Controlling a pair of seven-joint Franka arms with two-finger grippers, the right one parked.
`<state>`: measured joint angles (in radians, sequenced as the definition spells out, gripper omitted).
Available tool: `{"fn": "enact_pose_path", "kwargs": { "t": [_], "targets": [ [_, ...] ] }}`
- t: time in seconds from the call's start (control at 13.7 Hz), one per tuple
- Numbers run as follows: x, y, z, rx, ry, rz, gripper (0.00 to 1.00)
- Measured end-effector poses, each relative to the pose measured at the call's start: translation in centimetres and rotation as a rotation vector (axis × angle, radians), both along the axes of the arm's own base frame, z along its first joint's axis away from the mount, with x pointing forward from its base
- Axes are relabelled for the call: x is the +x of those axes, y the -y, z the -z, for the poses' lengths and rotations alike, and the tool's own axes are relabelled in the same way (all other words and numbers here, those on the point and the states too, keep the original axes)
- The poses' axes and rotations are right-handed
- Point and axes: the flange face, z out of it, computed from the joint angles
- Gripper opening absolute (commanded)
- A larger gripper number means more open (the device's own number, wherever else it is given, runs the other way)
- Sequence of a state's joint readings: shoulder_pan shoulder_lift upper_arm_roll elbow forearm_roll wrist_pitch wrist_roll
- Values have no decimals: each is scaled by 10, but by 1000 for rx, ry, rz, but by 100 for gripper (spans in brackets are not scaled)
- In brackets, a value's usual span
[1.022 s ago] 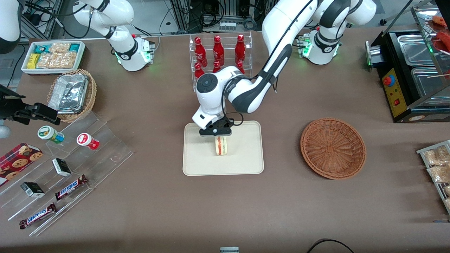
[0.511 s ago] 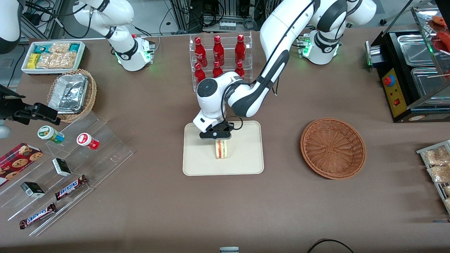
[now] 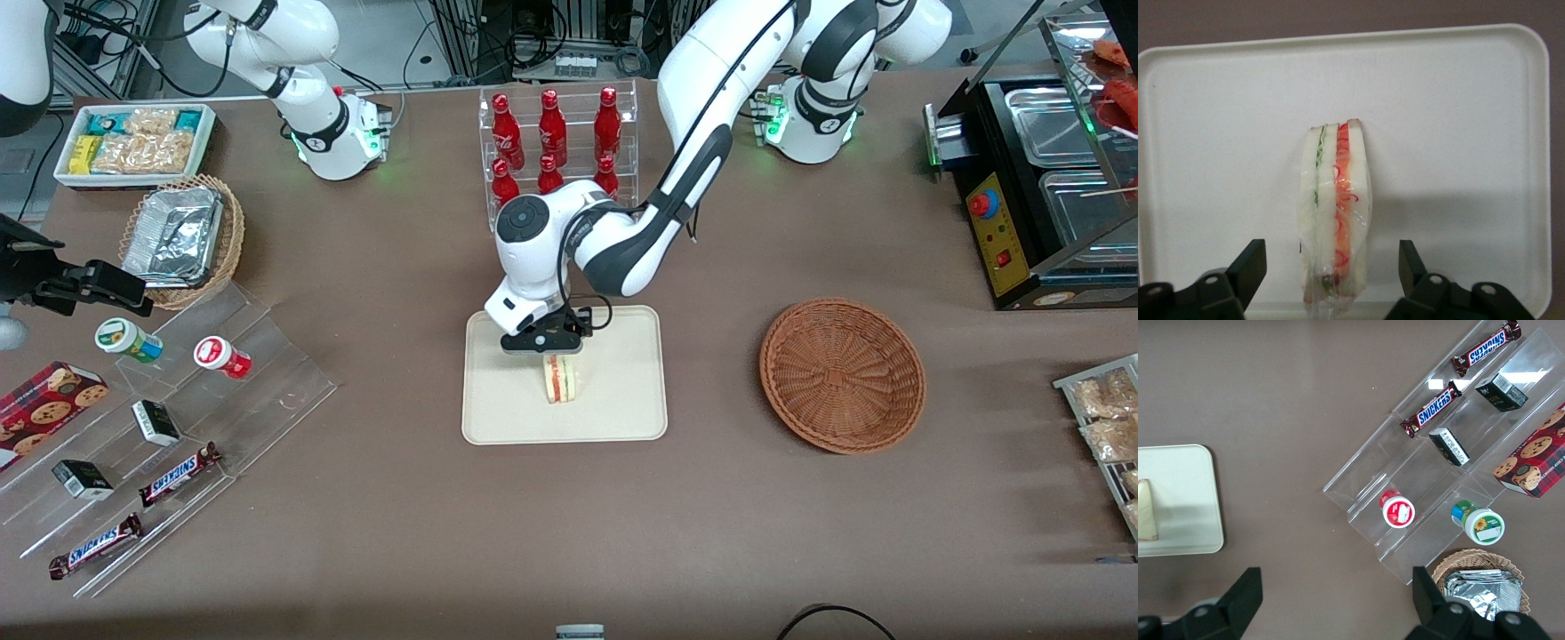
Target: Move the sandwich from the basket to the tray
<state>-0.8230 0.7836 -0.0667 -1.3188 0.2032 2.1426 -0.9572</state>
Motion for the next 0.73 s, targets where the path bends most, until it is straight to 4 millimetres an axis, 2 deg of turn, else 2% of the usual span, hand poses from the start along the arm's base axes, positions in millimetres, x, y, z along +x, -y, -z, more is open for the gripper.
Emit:
{"fn": "enact_pose_path", "kwargs": {
  "t": [0.07, 0.22, 0.44, 0.73],
  "targets": [
    [2, -2, -19, 4, 3, -12, 99],
    [5, -12, -71, 14, 15, -62, 99],
    [16, -49, -147, 38, 46, -204, 99],
    [41, -104, -204, 45, 72, -344, 99]
  ]
}}
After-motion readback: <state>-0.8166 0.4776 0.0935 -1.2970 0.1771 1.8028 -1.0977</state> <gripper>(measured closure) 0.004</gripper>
